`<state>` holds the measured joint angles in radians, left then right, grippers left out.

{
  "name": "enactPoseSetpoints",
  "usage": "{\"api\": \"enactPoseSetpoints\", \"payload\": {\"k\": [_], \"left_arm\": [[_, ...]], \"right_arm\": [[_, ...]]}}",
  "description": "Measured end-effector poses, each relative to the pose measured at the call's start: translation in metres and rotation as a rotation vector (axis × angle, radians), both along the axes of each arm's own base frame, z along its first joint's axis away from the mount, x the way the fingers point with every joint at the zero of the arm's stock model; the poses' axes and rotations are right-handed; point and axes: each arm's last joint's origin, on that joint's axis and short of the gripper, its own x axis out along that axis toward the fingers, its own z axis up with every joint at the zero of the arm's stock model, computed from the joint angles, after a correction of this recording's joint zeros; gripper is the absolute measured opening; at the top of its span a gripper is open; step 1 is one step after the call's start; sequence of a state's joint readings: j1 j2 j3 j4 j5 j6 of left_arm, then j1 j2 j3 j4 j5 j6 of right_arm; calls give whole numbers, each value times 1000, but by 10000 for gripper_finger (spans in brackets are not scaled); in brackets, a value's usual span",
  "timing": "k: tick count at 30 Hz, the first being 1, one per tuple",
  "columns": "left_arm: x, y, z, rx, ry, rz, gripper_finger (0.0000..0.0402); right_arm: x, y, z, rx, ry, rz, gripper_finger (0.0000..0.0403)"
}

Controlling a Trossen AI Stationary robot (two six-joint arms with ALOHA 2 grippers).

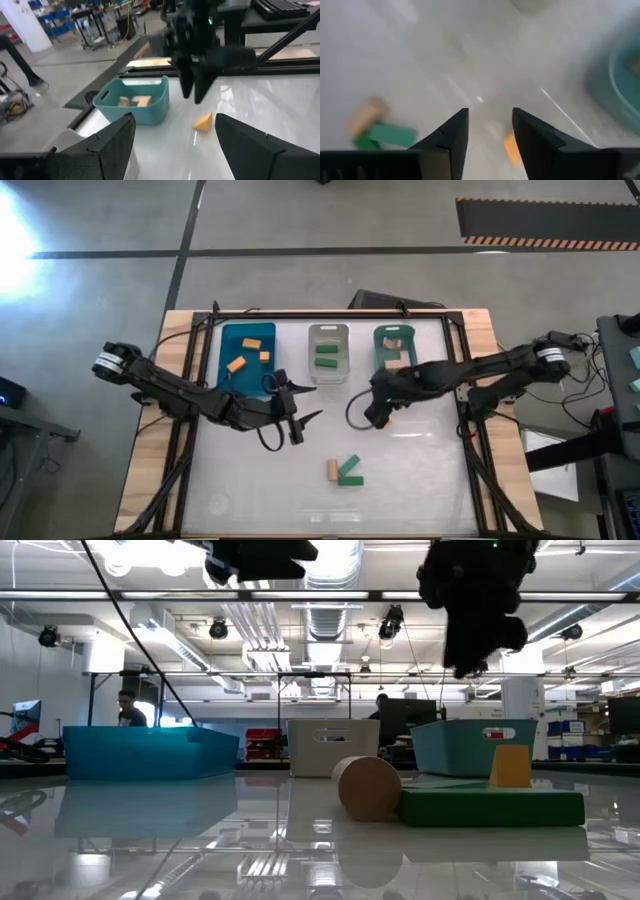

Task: Sort & place blocks by color
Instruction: Put the yellow block into the blue bin

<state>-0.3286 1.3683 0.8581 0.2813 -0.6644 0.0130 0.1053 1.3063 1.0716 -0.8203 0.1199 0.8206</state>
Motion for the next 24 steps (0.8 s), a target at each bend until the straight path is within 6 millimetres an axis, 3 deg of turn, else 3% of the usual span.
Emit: {"api": "enactPoseSetpoints", "payload": {"k": [8,16,24], "left_arm": [[-14,5,22,50,-46,-12,258],[-21,7,23,75,-8,-15,258],[-20,7,25,151,6,-27,258]], "right_arm": [[8,22,-24,-68,287,-196,216],[15,39,-55,-83,348,-387,280],[21,51,-82,-93,377,-455,292]]}}
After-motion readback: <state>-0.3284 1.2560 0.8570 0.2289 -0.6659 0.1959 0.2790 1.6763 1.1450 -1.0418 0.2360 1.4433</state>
